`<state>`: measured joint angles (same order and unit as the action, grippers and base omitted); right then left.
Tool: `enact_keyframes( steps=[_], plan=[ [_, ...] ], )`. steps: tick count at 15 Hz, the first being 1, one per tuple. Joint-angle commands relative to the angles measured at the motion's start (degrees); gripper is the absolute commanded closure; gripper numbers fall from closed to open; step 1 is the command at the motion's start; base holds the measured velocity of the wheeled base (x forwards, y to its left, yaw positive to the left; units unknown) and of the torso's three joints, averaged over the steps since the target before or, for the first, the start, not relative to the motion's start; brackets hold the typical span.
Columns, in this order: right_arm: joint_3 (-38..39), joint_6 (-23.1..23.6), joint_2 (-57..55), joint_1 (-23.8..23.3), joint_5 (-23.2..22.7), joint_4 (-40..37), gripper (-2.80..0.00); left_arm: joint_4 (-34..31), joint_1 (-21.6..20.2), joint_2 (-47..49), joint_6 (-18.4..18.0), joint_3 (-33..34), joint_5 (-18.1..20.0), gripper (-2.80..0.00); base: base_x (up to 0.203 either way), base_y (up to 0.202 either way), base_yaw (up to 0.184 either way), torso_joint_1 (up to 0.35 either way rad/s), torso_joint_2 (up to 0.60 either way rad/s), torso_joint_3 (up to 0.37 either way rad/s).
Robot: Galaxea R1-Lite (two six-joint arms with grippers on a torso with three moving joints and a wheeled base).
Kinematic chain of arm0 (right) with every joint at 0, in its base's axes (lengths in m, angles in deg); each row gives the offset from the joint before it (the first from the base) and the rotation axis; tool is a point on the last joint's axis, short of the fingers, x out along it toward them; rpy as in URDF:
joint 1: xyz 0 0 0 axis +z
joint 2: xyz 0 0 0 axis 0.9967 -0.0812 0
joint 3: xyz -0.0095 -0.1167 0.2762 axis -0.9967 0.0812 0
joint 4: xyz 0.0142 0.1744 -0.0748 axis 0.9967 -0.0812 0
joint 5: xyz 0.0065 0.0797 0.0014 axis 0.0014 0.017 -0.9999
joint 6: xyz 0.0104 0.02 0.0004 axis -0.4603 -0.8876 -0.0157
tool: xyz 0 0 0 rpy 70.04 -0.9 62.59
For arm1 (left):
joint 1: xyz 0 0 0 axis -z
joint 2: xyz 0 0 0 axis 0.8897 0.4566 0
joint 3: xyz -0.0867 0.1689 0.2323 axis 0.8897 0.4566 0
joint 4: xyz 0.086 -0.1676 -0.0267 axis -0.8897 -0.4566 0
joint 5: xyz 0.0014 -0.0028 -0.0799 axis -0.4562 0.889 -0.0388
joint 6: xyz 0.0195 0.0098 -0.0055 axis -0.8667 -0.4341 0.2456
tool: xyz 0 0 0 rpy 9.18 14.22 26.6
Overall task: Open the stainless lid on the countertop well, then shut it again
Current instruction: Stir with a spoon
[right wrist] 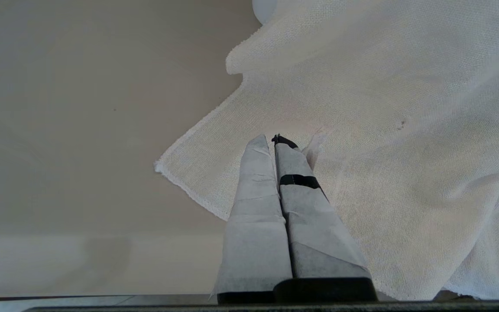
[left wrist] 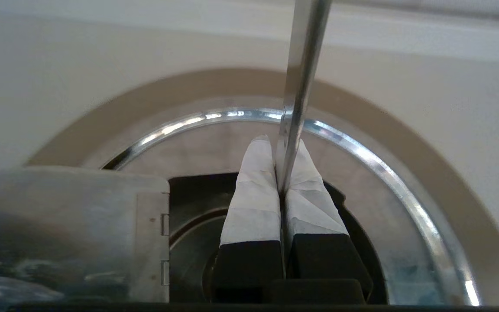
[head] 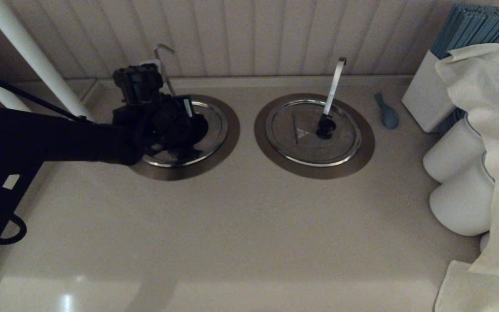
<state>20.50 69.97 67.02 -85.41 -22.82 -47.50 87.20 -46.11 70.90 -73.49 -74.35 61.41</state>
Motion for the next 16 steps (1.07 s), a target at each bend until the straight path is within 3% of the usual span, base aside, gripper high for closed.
enact_keyframes(
  steps=[1, 2, 16],
  plan=[
    [0.0, 0.04, 0.0, -0.01, -0.01, 0.0, 0.0, 0.18, 0.33, 1.71, 0.06, -0.59, -0.16, 0.0, 0.0, 0.0, 0.0, 0.0, 0.0, 0.0],
    [0.0, 0.04, 0.0, 0.0, -0.01, 0.0, 0.0, 0.25, 0.38, 1.94, 0.11, -0.67, -0.19, -2.8, 0.0, 0.0, 0.0, 0.0, 0.0, 0.0],
    [0.0, 0.04, 0.0, -0.01, -0.01, 0.0, 0.0, 0.25, 0.31, 2.26, 0.32, -4.28, -3.43, -2.8, 0.0, 0.0, 0.0, 0.0, 0.0, 0.0]
  ],
)
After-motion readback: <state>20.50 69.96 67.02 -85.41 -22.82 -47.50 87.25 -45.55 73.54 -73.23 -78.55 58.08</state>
